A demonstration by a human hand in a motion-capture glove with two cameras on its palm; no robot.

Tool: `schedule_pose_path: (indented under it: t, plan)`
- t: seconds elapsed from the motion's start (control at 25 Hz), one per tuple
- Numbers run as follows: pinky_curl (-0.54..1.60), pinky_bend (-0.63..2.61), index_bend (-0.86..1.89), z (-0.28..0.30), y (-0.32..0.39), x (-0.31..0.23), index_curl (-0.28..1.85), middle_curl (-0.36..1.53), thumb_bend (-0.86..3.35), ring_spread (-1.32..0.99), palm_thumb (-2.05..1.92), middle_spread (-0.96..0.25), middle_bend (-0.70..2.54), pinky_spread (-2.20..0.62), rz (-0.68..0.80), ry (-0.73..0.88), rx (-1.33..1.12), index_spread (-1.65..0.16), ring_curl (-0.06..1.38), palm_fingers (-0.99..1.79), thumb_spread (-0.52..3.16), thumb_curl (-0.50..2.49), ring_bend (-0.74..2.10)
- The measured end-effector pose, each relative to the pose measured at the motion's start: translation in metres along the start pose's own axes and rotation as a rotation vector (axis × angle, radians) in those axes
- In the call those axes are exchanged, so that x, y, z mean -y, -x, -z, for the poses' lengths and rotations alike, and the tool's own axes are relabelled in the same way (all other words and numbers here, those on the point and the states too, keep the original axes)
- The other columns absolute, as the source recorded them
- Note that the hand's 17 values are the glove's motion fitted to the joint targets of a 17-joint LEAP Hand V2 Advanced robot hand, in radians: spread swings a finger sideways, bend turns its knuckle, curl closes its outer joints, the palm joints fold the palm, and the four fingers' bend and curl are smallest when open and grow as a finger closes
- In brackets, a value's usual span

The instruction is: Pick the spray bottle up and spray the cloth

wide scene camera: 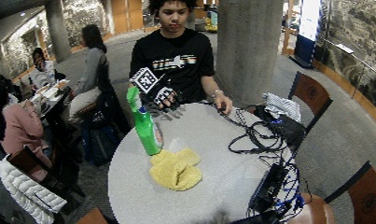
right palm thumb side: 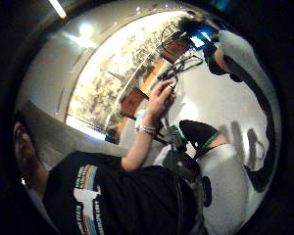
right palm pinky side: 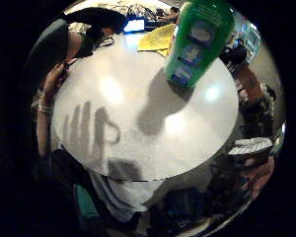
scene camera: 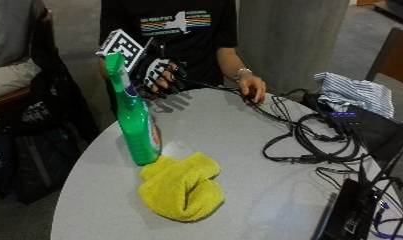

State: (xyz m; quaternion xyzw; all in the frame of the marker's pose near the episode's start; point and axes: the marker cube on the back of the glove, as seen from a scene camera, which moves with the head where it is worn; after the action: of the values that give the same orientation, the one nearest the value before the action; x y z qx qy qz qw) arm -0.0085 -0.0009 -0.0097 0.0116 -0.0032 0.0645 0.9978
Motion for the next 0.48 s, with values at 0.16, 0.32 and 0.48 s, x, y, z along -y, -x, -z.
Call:
schedule_pose_path:
  t: [0.16,0.32,0.48]
  plan:
    - [0.27,0.25,0.12,0.013,-0.009,-0.022,0.29,0.3,0.2,-0.03,0.64,-0.01,0.31,0.17,-0.028,0.014,0.178,-0.26,0.28,0.86,0.99,0.26,0.3]
    - [0.28,0.25,0.12,0.029,-0.034,-0.056,0.28,0.31,0.16,-0.02,0.64,-0.01,0.3,0.17,0.073,0.023,0.385,-0.27,0.29,0.85,1.01,0.27,0.3]
    - [0.29,0.26,0.11,0.039,-0.045,-0.06,0.27,0.33,0.12,-0.02,0.65,-0.01,0.3,0.18,-0.09,-0.179,0.578,-0.27,0.3,0.83,1.02,0.28,0.3]
